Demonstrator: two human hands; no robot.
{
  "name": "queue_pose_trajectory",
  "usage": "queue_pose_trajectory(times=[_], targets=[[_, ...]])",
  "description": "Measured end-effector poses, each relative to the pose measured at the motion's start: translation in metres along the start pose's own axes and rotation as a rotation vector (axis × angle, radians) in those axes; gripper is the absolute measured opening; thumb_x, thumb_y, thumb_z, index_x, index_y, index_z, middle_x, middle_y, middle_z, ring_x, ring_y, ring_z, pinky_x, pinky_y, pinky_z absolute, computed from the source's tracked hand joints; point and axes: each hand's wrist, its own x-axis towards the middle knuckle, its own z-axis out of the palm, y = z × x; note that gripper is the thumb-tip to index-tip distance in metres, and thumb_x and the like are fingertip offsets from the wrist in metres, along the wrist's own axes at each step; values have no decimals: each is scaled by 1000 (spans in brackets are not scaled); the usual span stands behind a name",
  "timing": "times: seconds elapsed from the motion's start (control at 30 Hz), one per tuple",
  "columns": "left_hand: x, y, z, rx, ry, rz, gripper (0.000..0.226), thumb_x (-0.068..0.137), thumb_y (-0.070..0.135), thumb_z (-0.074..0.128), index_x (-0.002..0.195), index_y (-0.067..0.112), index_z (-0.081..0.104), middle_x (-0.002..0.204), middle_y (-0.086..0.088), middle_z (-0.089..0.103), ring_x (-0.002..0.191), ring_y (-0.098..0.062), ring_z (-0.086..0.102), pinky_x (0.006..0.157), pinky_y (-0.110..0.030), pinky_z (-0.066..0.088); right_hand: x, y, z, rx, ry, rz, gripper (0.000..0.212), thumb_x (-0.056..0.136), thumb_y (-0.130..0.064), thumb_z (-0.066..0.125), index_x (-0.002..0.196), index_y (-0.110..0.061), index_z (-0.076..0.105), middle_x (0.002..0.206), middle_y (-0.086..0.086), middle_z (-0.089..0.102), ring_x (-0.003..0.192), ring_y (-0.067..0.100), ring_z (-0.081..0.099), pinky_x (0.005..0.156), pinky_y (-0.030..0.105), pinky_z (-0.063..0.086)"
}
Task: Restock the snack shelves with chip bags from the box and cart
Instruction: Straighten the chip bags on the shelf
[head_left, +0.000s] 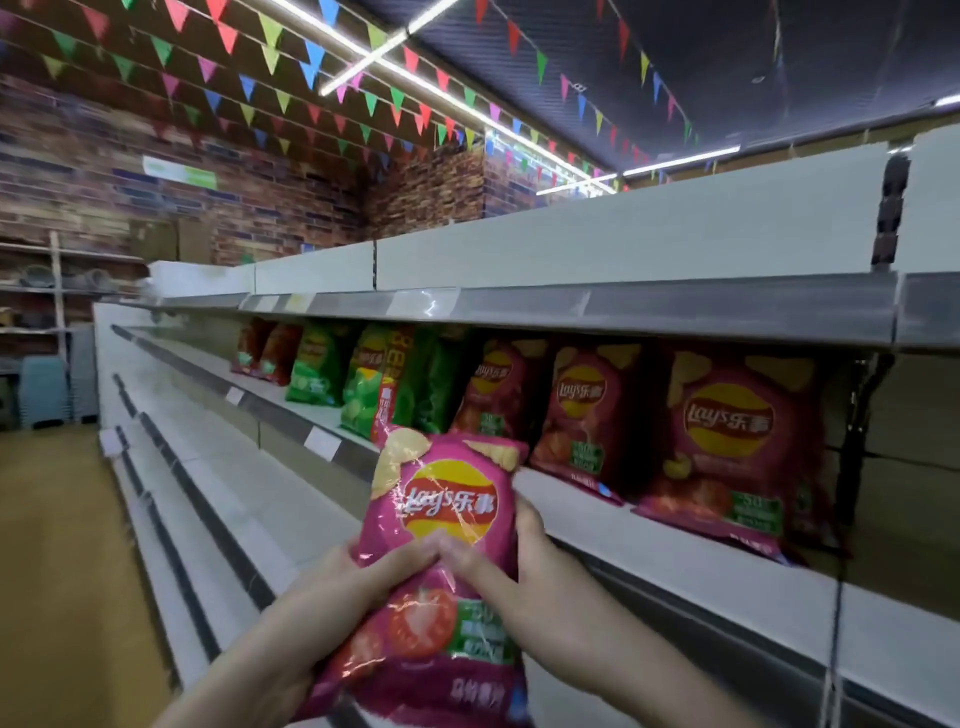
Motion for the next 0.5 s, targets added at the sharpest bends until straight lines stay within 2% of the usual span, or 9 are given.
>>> queue_pose_trajectory(times=[0.07,0.1,0.17,0.23,0.3,0.4,0.43,0.5], targets=[[9,16,-5,94,-77,-50,97,32,45,91,114,4,59,92,-23,73,79,-40,72,69,-43,59,6,-8,-13,-13,-21,51,70,84,-63,59,139,-32,27,119,-13,61,101,10,66,82,35,60],[16,24,-5,126,-105,-55,99,32,48,93,113,3,60,89,-23,73,74,-39,72,62,-40,59,9,-13,-21,-26,-10,60,63,86,-59,59,134,-30,32,118,-10,62,99,12,67,78,36,61],[35,39,5,142,-130,-20,83,46,48,87,109,1,61,82,-22,73,61,-33,72,48,-32,57,15,-23,-39,-72,49,54,49,88,-53,60,124,-28,39,113,-6,66,91,13,70,69,33,62],[56,52,21,109,-153,34,58,59,38,74,104,3,64,79,-20,74,58,-29,71,45,-30,56,25,-28,-59,-92,123,14,44,90,-47,63,124,-23,47,108,-1,69,84,13,71,60,29,61],[81,59,36,114,-177,82,54,62,41,72,101,5,65,82,-18,74,64,-29,73,52,-33,58,37,-32,-80,-224,218,4,49,89,-49,62,126,-18,53,110,3,70,87,16,70,61,27,58],[120,62,55,176,-166,178,64,59,47,73,109,9,60,88,-14,75,77,-27,74,68,-36,60,47,-32,-105,-418,296,91,53,89,-59,55,119,-15,55,107,5,68,89,21,69,75,34,60],[133,62,59,175,-161,205,66,60,46,74,112,9,58,91,-13,75,79,-26,74,69,-36,60,51,-30,-111,-442,309,129,56,90,-61,51,120,-14,54,104,4,68,84,19,69,72,29,60],[157,61,65,198,-148,239,61,70,39,76,118,7,56,99,-14,73,85,-27,73,77,-40,60,56,-25,-116,-533,326,187,58,94,-61,44,128,-15,48,95,-2,63,71,9,62,54,14,51]])
